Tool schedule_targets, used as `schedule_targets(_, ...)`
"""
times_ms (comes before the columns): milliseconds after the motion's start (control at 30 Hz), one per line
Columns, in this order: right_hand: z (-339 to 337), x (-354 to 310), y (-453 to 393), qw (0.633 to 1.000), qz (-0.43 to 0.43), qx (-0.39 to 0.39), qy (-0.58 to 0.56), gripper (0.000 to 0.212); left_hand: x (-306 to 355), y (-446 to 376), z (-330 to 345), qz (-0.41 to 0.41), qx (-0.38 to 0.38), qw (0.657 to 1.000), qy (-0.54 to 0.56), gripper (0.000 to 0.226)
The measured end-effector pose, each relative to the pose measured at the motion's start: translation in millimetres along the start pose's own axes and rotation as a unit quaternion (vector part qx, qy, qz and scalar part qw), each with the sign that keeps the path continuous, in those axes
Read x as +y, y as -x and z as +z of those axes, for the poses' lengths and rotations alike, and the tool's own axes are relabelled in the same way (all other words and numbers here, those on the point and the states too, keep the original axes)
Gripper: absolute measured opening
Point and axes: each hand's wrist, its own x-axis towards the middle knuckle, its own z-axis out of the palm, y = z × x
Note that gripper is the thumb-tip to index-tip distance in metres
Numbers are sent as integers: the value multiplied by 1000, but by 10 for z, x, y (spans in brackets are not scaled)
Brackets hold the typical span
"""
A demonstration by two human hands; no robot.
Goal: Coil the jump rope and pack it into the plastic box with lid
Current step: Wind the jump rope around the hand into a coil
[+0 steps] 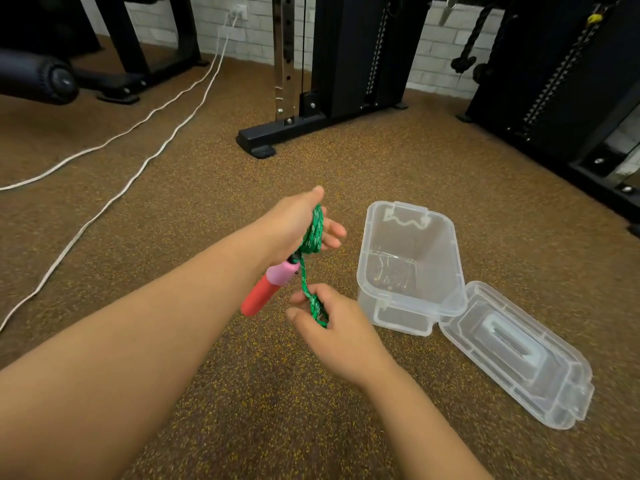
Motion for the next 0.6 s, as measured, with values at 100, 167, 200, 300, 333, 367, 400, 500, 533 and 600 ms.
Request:
schedule_targets(100,-196,-110,-17,997,-26,16,74,26,-66,43,36,20,-31,982,-187,47)
schedule_targets(167,-344,-147,-25,995,-40,43,83,21,-62,76,29,25,-62,957,-283,52)
schedule_targets(200,-411,-155,-28,995,-42,57,64,16,-53,91,28,29,-76,946,-314,51)
schedule_targets(300,-581,-152,-69,988,-25,123,-91,7,-55,140,16,6,-137,918,-371,56)
schedule_targets(333,-639,-141,-88,979,-10,154,-137,11,-68,157,8,-23,-162,914,-372,61)
schedule_targets(367,-689,-115,-109,967,9,180,-177,13,-85,165,-3,-50,-184,910,-369,65)
schedule_targets(400,-735,-96,-127,957,27,199,-209,12,-102,167,-7,-73,-202,908,-359,70)
schedule_targets(500,-787,-19,-176,928,60,221,-293,11,-90,165,2,-90,-207,915,-334,69)
schedule_targets(533,-779,2,-187,917,67,226,-323,11,-73,161,11,-85,-205,917,-331,66)
schedule_targets(600,-741,29,-187,895,82,234,-369,11,-43,157,18,-83,-206,922,-318,60)
